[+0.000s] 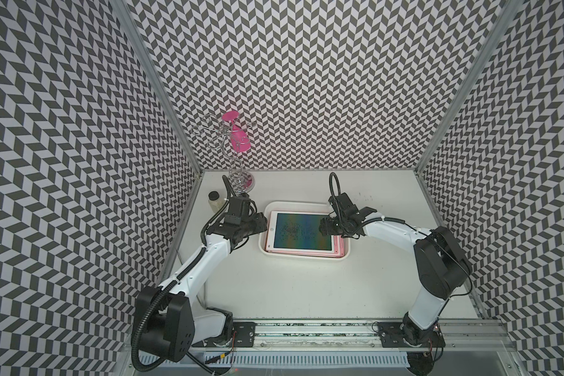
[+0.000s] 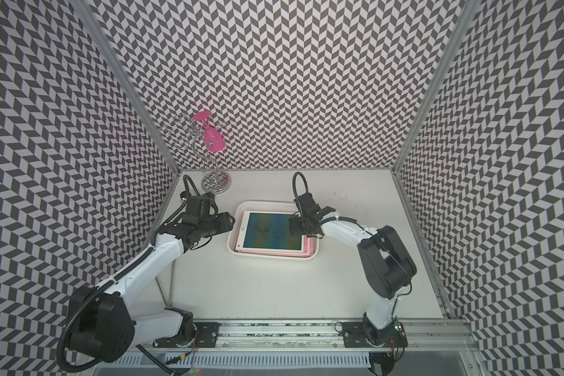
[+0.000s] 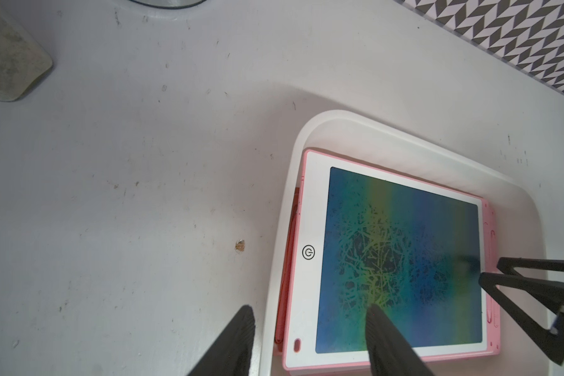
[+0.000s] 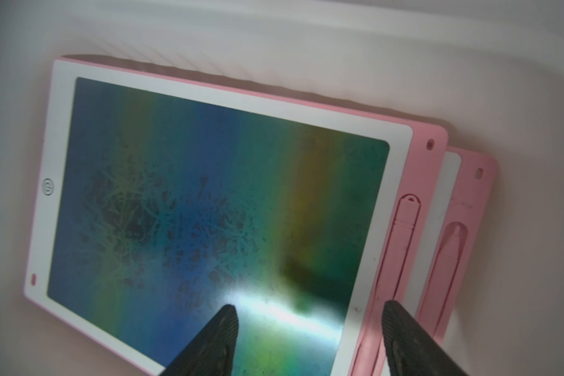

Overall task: Take out the writing tablet from the storage box
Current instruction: Adjust the storage box at the center of the board, then pick up the writing tablet from the storage box.

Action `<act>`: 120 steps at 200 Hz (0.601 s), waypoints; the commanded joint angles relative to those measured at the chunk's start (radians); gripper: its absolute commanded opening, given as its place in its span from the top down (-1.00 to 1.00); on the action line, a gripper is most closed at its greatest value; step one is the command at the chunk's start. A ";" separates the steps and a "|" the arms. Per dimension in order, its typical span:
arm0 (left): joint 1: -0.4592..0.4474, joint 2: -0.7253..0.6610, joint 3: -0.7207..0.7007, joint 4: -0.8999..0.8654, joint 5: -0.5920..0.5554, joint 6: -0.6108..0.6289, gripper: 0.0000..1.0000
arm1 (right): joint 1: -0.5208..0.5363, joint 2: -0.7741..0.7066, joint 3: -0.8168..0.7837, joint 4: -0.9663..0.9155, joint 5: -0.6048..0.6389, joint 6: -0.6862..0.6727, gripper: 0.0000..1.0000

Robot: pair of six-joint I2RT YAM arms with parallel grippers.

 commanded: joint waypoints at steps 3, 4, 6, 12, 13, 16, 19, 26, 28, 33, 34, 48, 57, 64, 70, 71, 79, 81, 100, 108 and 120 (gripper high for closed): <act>-0.009 0.015 -0.007 0.042 0.043 0.006 -0.19 | 0.005 0.029 0.032 -0.026 0.083 0.040 -0.49; -0.009 0.016 -0.008 0.042 0.043 0.006 -0.19 | 0.005 0.030 0.031 -0.027 0.083 0.041 -0.49; -0.009 0.018 -0.009 0.042 0.046 0.005 -0.19 | 0.005 0.032 0.033 -0.027 0.087 0.043 -0.49; -0.011 0.024 -0.010 0.046 0.048 0.004 -0.19 | 0.006 0.040 0.036 -0.028 0.095 0.048 -0.49; -0.012 0.025 -0.011 0.046 0.048 0.004 -0.19 | 0.005 0.040 0.036 -0.028 0.095 0.048 -0.49; -0.014 0.026 -0.014 0.048 0.050 0.003 -0.19 | 0.005 0.043 0.036 -0.028 0.098 0.053 -0.49; -0.015 0.029 -0.015 0.050 0.052 0.001 -0.19 | 0.005 0.046 0.037 -0.027 0.102 0.055 -0.50; -0.019 0.031 -0.020 0.058 0.058 -0.004 -0.19 | 0.005 0.053 0.039 -0.024 0.105 0.063 -0.50; -0.021 0.032 -0.022 0.061 0.058 -0.004 -0.19 | 0.005 0.056 0.040 -0.024 0.107 0.065 -0.51; -0.024 0.036 -0.028 0.068 0.062 -0.004 -0.19 | 0.005 0.062 0.041 -0.022 0.106 0.067 -0.51; -0.025 0.037 -0.028 0.070 0.062 -0.005 -0.19 | 0.005 0.064 0.042 -0.022 0.105 0.067 -0.51; -0.030 0.052 -0.029 0.075 0.060 -0.009 -0.19 | 0.005 0.092 0.055 -0.026 0.097 0.067 -0.54; -0.031 0.065 -0.031 0.078 0.060 -0.008 -0.19 | 0.005 0.109 0.065 -0.031 0.088 0.067 -0.55; -0.033 0.074 -0.031 0.078 0.058 -0.008 -0.19 | 0.005 0.121 0.072 -0.040 0.094 0.071 -0.56; -0.035 0.078 -0.033 0.082 0.056 -0.010 -0.19 | 0.005 0.128 0.075 -0.044 0.100 0.077 -0.57; -0.035 0.080 -0.034 0.083 0.056 -0.010 -0.19 | 0.005 0.128 0.074 -0.044 0.100 0.076 -0.57; -0.039 0.084 -0.038 0.091 0.057 -0.010 -0.19 | 0.005 0.132 0.073 -0.043 0.103 0.079 -0.58; -0.041 0.084 -0.039 0.093 0.056 -0.011 -0.19 | 0.005 0.134 0.073 -0.043 0.104 0.080 -0.58; -0.047 0.097 -0.045 0.111 0.051 -0.010 -0.22 | 0.005 0.141 0.066 -0.036 0.093 0.083 -0.61; -0.050 0.105 -0.044 0.112 0.046 -0.010 -0.22 | 0.005 0.147 0.061 -0.023 0.058 0.081 -0.61; -0.054 0.120 -0.048 0.112 0.030 -0.011 -0.22 | 0.005 0.158 0.053 -0.002 -0.015 0.074 -0.61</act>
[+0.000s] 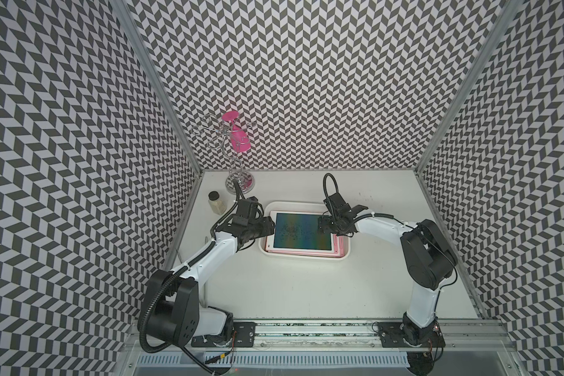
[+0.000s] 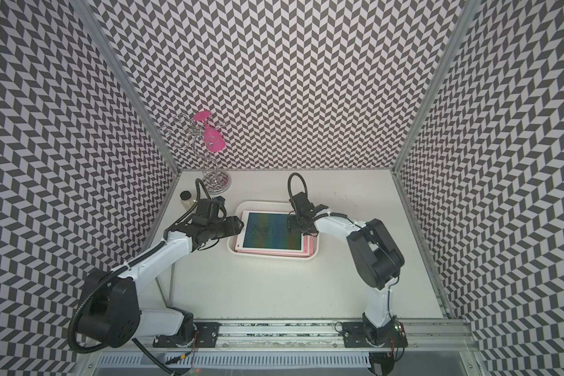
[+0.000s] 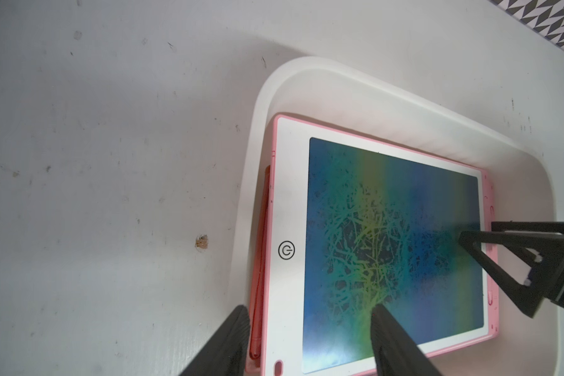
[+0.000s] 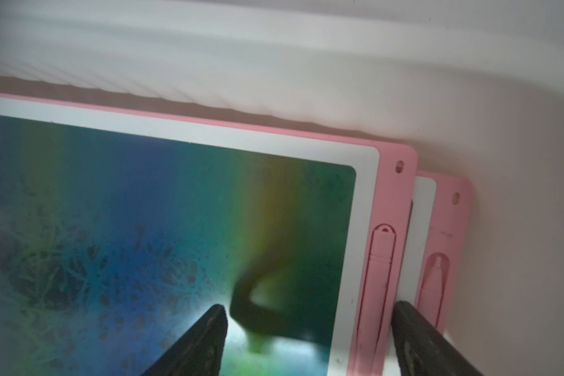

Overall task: Take out the writing tablet from the storage box
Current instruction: Pick up the writing tablet from the storage box.

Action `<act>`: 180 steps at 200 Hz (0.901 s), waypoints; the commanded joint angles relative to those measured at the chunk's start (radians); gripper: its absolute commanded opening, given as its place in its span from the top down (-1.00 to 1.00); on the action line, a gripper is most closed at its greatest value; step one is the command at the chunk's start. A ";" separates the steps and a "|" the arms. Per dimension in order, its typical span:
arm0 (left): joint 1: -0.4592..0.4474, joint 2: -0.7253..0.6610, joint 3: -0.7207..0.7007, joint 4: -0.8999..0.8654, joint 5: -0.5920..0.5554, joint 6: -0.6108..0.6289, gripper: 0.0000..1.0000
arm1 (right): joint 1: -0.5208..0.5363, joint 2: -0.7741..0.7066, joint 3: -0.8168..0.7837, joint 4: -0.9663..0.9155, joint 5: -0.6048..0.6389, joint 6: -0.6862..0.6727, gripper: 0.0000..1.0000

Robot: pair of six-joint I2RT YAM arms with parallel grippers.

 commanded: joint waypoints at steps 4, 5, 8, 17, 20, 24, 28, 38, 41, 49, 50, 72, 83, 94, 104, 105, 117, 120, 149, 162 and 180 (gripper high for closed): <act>-0.010 0.025 -0.015 0.035 -0.026 -0.006 -0.22 | 0.002 0.056 -0.027 0.012 -0.111 0.011 -0.60; -0.011 0.026 -0.015 0.035 -0.027 -0.006 -0.22 | 0.002 0.056 -0.027 0.013 -0.117 0.011 -0.60; -0.011 0.028 -0.015 0.036 -0.029 -0.006 -0.23 | 0.003 0.058 -0.030 0.018 -0.132 0.010 -0.59; -0.013 0.035 -0.018 0.036 -0.035 -0.006 -0.24 | 0.005 0.061 -0.039 0.032 -0.169 0.006 -0.59; -0.014 0.037 -0.018 0.037 -0.036 -0.006 -0.24 | 0.005 0.060 -0.045 0.038 -0.179 0.003 -0.59; -0.014 0.040 -0.019 0.038 -0.035 -0.006 -0.24 | 0.005 0.059 -0.051 0.044 -0.195 0.002 -0.59; -0.016 0.042 -0.020 0.039 -0.035 -0.006 -0.24 | 0.005 0.058 -0.056 0.048 -0.205 0.001 -0.58; -0.020 0.048 -0.019 0.037 -0.038 -0.004 -0.24 | 0.004 0.053 -0.070 0.062 -0.235 -0.003 -0.57; -0.022 0.051 -0.018 0.037 -0.041 -0.004 -0.25 | 0.004 0.053 -0.074 0.066 -0.243 -0.004 -0.56; -0.025 0.054 -0.018 0.033 -0.050 -0.004 -0.26 | 0.004 0.050 -0.080 0.072 -0.255 -0.006 -0.55; -0.025 0.054 -0.018 0.032 -0.051 -0.004 -0.26 | 0.004 0.050 -0.081 0.073 -0.256 -0.006 -0.55; -0.028 0.063 -0.015 0.021 -0.064 -0.007 -0.28 | 0.002 0.044 -0.092 0.081 -0.257 -0.010 -0.55; -0.029 0.065 -0.015 0.020 -0.069 -0.006 -0.28 | 0.001 0.043 -0.095 0.086 -0.262 -0.011 -0.54; -0.031 0.069 -0.011 0.009 -0.080 -0.006 -0.28 | 0.001 0.044 -0.097 0.090 -0.267 -0.011 -0.52; -0.032 0.070 -0.011 0.008 -0.081 -0.004 -0.26 | 0.001 0.043 -0.104 0.097 -0.270 -0.011 -0.52; -0.033 0.070 -0.011 0.008 -0.081 -0.004 -0.25 | 0.001 0.043 -0.104 0.098 -0.270 -0.011 -0.52; -0.034 0.071 -0.012 0.011 -0.078 -0.005 -0.24 | 0.001 0.043 -0.108 0.102 -0.272 -0.011 -0.52; -0.034 0.072 -0.011 0.011 -0.078 -0.004 -0.24 | 0.002 0.042 -0.109 0.103 -0.272 -0.012 -0.52; -0.035 0.084 -0.012 -0.017 -0.102 -0.004 -0.25 | 0.000 0.042 -0.118 0.110 -0.278 -0.014 -0.51; -0.036 0.083 -0.022 -0.005 -0.102 -0.006 -0.22 | -0.002 0.039 -0.122 0.116 -0.281 -0.014 -0.51; -0.036 0.081 -0.019 0.006 -0.076 -0.004 -0.08 | -0.002 0.042 -0.122 0.120 -0.287 -0.015 -0.50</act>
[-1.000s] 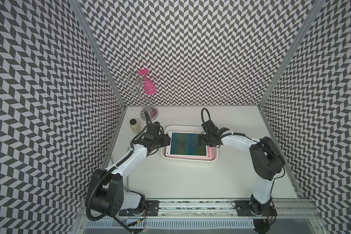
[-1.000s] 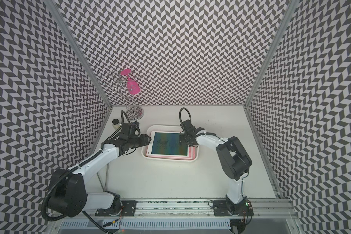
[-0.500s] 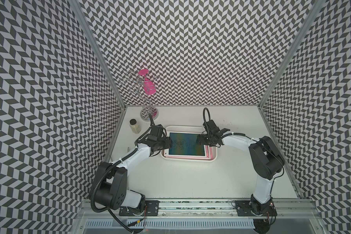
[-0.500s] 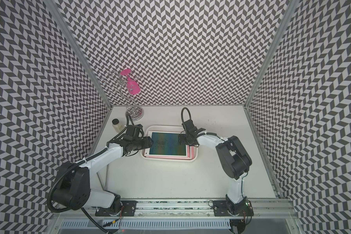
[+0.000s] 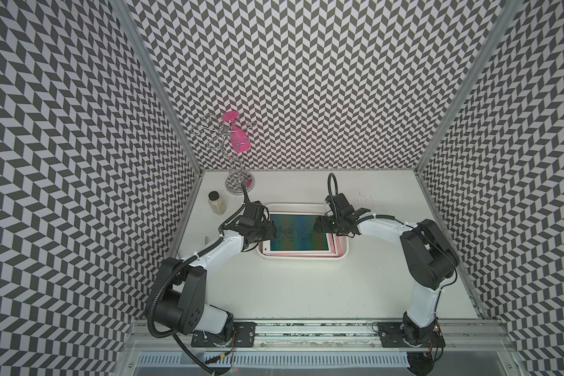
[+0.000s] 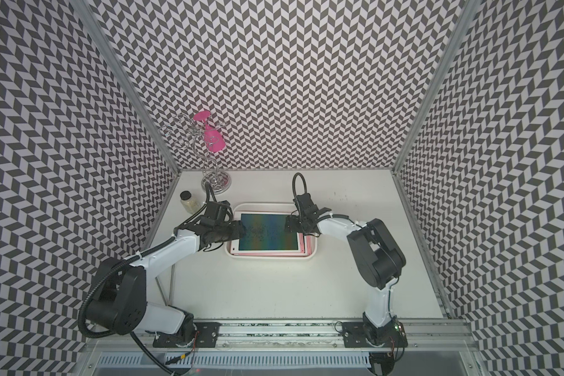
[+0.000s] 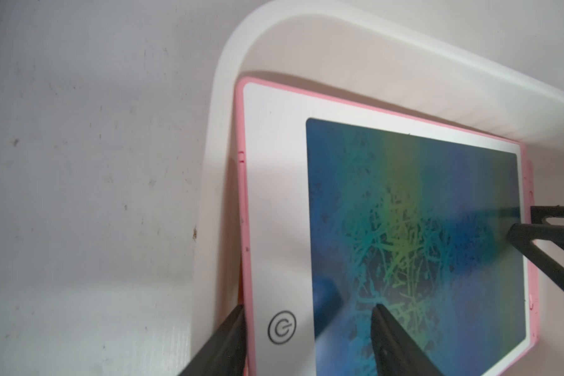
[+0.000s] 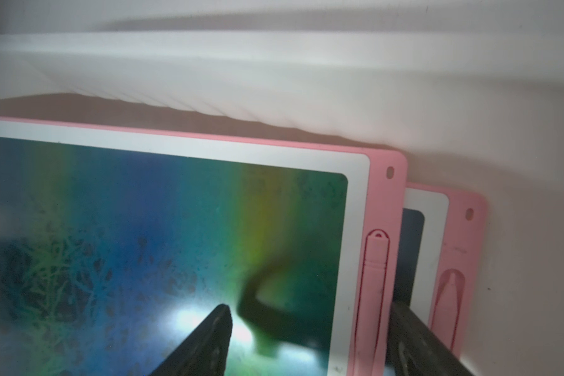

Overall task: Take out the writing tablet from the storage box
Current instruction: Pick up the writing tablet from the storage box.

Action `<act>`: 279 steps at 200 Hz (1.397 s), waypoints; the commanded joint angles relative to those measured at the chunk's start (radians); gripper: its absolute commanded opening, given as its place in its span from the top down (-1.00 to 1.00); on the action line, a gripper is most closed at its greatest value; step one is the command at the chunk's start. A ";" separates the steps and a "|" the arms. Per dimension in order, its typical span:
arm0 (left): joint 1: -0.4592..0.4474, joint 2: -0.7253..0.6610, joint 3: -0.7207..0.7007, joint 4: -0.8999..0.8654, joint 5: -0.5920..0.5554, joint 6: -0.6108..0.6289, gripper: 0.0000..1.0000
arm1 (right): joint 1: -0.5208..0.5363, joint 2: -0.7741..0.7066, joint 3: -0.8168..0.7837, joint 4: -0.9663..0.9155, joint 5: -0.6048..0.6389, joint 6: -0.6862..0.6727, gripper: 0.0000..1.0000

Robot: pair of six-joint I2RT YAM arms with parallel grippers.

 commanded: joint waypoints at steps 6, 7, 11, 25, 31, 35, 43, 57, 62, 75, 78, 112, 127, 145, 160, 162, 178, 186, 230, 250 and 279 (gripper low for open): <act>-0.004 0.001 -0.005 -0.004 0.003 -0.003 -0.03 | 0.014 0.046 -0.049 -0.054 -0.110 0.008 -0.49; -0.003 0.000 -0.004 -0.004 0.004 -0.003 -0.02 | 0.014 0.045 -0.049 -0.054 -0.110 0.008 -0.49; -0.003 -0.001 -0.003 -0.004 0.006 -0.004 0.02 | 0.013 0.045 -0.049 -0.054 -0.110 0.007 -0.49; -0.003 -0.016 -0.003 -0.004 0.006 -0.006 0.11 | 0.013 0.042 -0.049 -0.054 -0.110 0.008 -0.50; -0.004 -0.024 -0.003 -0.005 0.005 -0.007 0.12 | 0.013 0.039 -0.049 -0.054 -0.110 0.007 -0.49; -0.003 -0.031 -0.003 -0.006 0.004 -0.007 0.13 | 0.013 0.039 -0.049 -0.056 -0.108 0.007 -0.50; -0.003 -0.041 0.000 -0.011 -0.001 -0.008 0.14 | 0.013 0.036 -0.048 -0.058 -0.105 0.007 -0.50; -0.002 -0.055 0.005 -0.022 -0.007 -0.009 0.19 | 0.013 0.031 -0.047 -0.060 -0.104 0.006 -0.49; -0.004 -0.059 0.006 -0.026 -0.010 -0.008 0.22 | 0.013 0.029 -0.047 -0.062 -0.102 0.007 -0.49; -0.003 -0.071 0.009 -0.032 -0.014 -0.010 0.27 | 0.012 0.026 -0.046 -0.065 -0.100 0.006 -0.49; -0.002 -0.073 0.009 -0.032 -0.013 -0.009 0.30 | 0.012 0.026 -0.047 -0.065 -0.101 0.006 -0.49; -0.004 -0.095 0.009 -0.031 -0.002 -0.006 0.41 | 0.012 0.019 -0.046 -0.070 -0.096 0.005 -0.49; -0.002 -0.095 0.008 -0.023 0.028 -0.001 0.50 | 0.012 0.014 -0.046 -0.071 -0.096 0.005 -0.48; -0.002 -0.093 0.006 -0.001 0.072 -0.002 0.53 | 0.012 0.003 -0.046 -0.073 -0.098 0.000 -0.49; -0.002 -0.093 -0.001 0.028 0.117 -0.006 0.53 | 0.010 -0.012 -0.047 -0.073 -0.102 0.002 -0.49; -0.002 -0.093 -0.003 0.033 0.122 -0.008 0.53 | 0.011 -0.014 -0.048 -0.073 -0.102 0.001 -0.49; -0.001 -0.089 -0.014 0.068 0.164 -0.021 0.49 | 0.007 -0.024 -0.049 -0.073 -0.105 -0.001 -0.49; 0.001 -0.085 -0.016 0.076 0.179 -0.026 0.45 | 0.006 -0.029 -0.049 -0.073 -0.110 -0.001 -0.49; 0.000 -0.079 -0.022 0.115 0.223 -0.040 0.37 | 0.001 -0.023 -0.063 -0.045 -0.156 -0.001 -0.43; 0.007 -0.087 -0.029 0.145 0.262 -0.044 0.37 | 0.002 -0.028 -0.069 -0.038 -0.164 -0.001 -0.43; 0.018 -0.078 -0.031 0.174 0.318 -0.054 0.43 | -0.001 -0.039 -0.072 -0.034 -0.171 -0.002 -0.42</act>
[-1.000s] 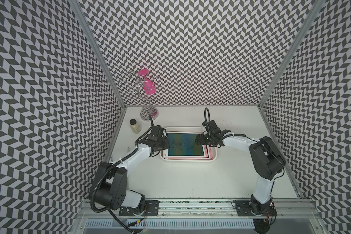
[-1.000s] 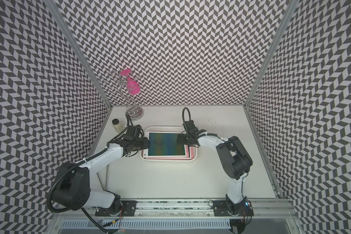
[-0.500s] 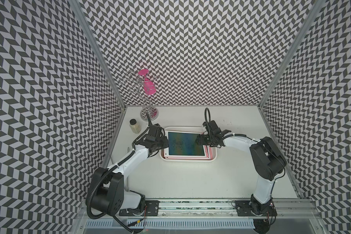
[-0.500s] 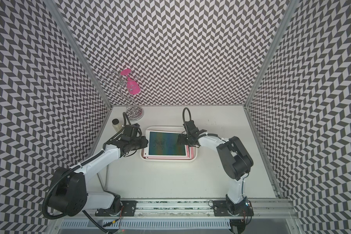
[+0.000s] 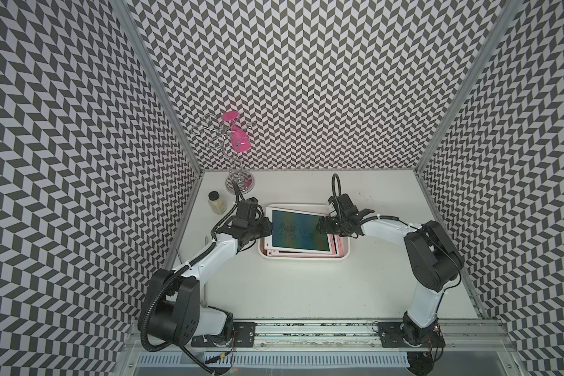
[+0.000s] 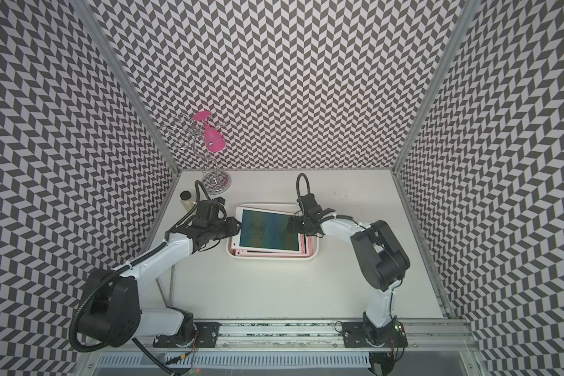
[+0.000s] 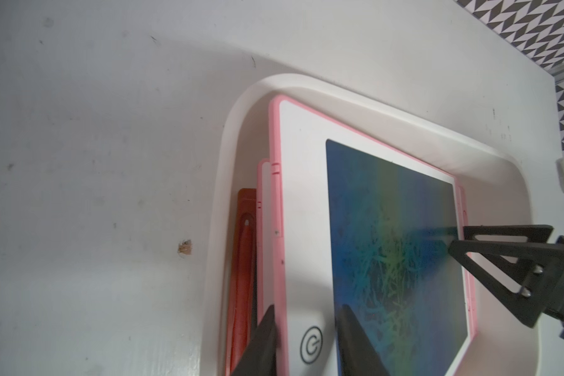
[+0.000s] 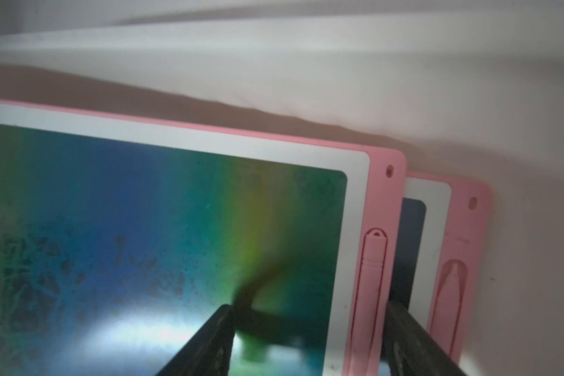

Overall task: Take out the writing tablet from the storage box
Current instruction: Pick up the writing tablet from the storage box.

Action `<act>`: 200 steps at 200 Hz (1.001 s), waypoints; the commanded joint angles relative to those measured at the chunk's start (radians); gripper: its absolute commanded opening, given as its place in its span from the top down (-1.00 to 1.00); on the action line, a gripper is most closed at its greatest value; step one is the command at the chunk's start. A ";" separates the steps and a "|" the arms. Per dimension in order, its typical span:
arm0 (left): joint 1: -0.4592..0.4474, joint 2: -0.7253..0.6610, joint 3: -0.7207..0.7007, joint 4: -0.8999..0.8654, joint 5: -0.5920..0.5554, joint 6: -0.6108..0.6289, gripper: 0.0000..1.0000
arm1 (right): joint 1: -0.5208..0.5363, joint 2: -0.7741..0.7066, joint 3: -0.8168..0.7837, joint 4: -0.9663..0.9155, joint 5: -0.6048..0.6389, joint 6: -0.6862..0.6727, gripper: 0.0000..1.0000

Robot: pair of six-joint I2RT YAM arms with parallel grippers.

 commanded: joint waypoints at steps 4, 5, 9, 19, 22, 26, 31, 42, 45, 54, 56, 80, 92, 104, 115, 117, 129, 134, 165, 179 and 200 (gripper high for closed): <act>-0.021 0.006 -0.002 0.100 0.178 -0.014 0.44 | 0.020 -0.004 -0.036 -0.028 -0.128 0.003 -0.42; -0.021 0.006 -0.001 0.100 0.179 -0.014 0.45 | 0.019 -0.004 -0.035 -0.028 -0.128 0.002 -0.42; -0.020 0.008 -0.001 0.099 0.181 -0.013 0.47 | 0.019 -0.005 -0.035 -0.029 -0.128 0.001 -0.42; -0.016 0.010 0.008 0.099 0.185 -0.009 0.49 | 0.015 -0.010 -0.036 -0.029 -0.127 -0.001 -0.42; -0.013 0.012 0.009 0.099 0.192 -0.006 0.50 | 0.014 -0.012 -0.036 -0.029 -0.127 -0.001 -0.42; -0.008 0.013 0.012 0.098 0.198 -0.004 0.51 | 0.012 -0.014 -0.036 -0.030 -0.127 -0.001 -0.42; -0.003 0.014 0.017 0.095 0.201 -0.003 0.53 | 0.010 -0.018 -0.036 -0.030 -0.128 -0.003 -0.42; 0.012 0.014 0.024 0.101 0.214 0.001 0.56 | 0.003 -0.027 -0.035 -0.031 -0.130 -0.008 -0.42; 0.016 0.014 0.024 0.104 0.220 0.002 0.57 | 0.001 -0.031 -0.035 -0.029 -0.132 -0.009 -0.42; 0.032 0.016 0.030 0.112 0.240 0.003 0.62 | -0.004 -0.040 -0.034 -0.028 -0.134 -0.012 -0.42; 0.034 0.017 0.030 0.114 0.246 0.002 0.63 | -0.005 -0.043 -0.035 -0.028 -0.135 -0.013 -0.42; 0.057 0.039 0.047 0.146 0.341 0.001 0.78 | -0.025 -0.069 -0.029 -0.028 -0.138 -0.035 -0.44; 0.058 0.058 0.063 0.145 0.363 0.006 0.82 | -0.034 -0.080 -0.024 -0.029 -0.144 -0.053 -0.45; 0.065 0.070 0.072 0.153 0.391 0.005 0.86 | -0.042 -0.092 -0.020 -0.035 -0.143 -0.071 -0.48; 0.078 0.081 0.076 0.172 0.430 -0.004 0.89 | -0.054 -0.108 -0.020 -0.038 -0.143 -0.089 -0.50; 0.081 0.082 0.076 0.175 0.435 -0.005 0.89 | -0.057 -0.111 -0.019 -0.037 -0.143 -0.092 -0.50; 0.101 0.086 0.083 0.183 0.461 -0.006 0.92 | -0.073 -0.134 -0.022 -0.038 -0.141 -0.114 -0.51; 0.109 0.085 0.088 0.185 0.467 -0.006 0.95 | -0.082 -0.146 -0.024 -0.036 -0.141 -0.123 -0.51; 0.142 0.101 0.135 0.174 0.472 0.007 1.00 | -0.132 -0.214 -0.036 -0.017 -0.148 -0.170 -0.55; 0.147 0.121 0.163 0.162 0.474 0.021 1.00 | -0.149 -0.233 -0.036 -0.014 -0.146 -0.192 -0.55; 0.157 0.140 0.197 0.171 0.482 0.017 1.00 | -0.169 -0.249 -0.032 -0.011 -0.161 -0.239 -0.55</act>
